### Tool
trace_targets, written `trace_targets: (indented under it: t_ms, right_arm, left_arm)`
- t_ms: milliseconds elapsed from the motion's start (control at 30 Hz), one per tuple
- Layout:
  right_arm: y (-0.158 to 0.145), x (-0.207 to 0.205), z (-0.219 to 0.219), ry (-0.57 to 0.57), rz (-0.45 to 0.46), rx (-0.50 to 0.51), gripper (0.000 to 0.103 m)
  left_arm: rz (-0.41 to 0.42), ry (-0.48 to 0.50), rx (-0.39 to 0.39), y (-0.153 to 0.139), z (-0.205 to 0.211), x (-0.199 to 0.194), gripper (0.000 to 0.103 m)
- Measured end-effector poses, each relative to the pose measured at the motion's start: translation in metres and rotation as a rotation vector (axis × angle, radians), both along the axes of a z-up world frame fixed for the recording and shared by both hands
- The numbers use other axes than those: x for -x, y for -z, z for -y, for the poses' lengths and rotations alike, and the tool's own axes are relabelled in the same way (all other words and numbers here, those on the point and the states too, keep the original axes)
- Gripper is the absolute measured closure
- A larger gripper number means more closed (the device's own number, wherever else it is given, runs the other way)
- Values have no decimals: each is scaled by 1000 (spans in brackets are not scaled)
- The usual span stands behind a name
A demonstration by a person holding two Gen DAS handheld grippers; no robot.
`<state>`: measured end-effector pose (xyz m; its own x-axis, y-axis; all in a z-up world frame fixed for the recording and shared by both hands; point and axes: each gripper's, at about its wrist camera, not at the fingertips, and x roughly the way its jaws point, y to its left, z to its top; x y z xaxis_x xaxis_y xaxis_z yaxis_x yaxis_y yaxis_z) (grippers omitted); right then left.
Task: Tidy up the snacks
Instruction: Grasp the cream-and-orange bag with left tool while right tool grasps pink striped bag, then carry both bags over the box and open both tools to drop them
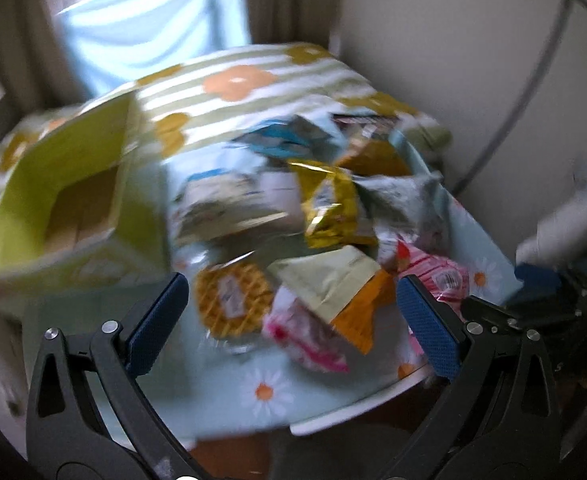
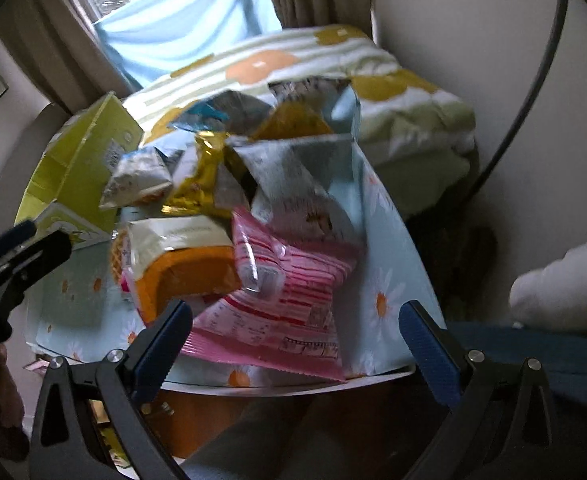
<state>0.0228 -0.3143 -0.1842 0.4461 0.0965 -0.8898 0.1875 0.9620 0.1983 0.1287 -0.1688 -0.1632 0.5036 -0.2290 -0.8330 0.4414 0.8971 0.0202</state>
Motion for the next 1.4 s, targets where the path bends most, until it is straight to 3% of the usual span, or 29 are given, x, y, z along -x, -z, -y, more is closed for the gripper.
trace_targets:
  t_ms: [167, 533, 633, 733, 900, 1133, 1200, 1300, 1400]
  right_arm:
    - [13, -15, 11, 45, -61, -37, 0]
    - [37, -38, 25, 103, -177, -196, 0]
    - [45, -42, 22, 113, -200, -208, 0]
    - [49, -46, 21, 119, -214, -201, 0]
    - [49, -50, 20, 117, -209, -217, 0]
    - [57, -58, 14, 110, -218, -241, 1]
    - [59, -58, 12, 112, -223, -254, 7]
    - [68, -59, 11, 112, -244, -281, 26]
    - [69, -57, 12, 110, -242, -286, 31]
  left_arm:
    - [-83, 258, -131, 30, 38, -24, 1]
    - [-271, 503, -165, 83, 64, -50, 1]
    - [-299, 518, -166, 94, 69, -51, 4]
    - [-323, 521, -170, 104, 72, -55, 20]
    - [-355, 525, -133, 109, 72, -56, 32]
    - [-343, 527, -136, 101, 66, -48, 34]
    - [-328, 528, -144, 98, 64, -44, 34]
    - [-318, 518, -147, 93, 60, -41, 34]
    - [-306, 502, -154, 90, 54, -39, 34]
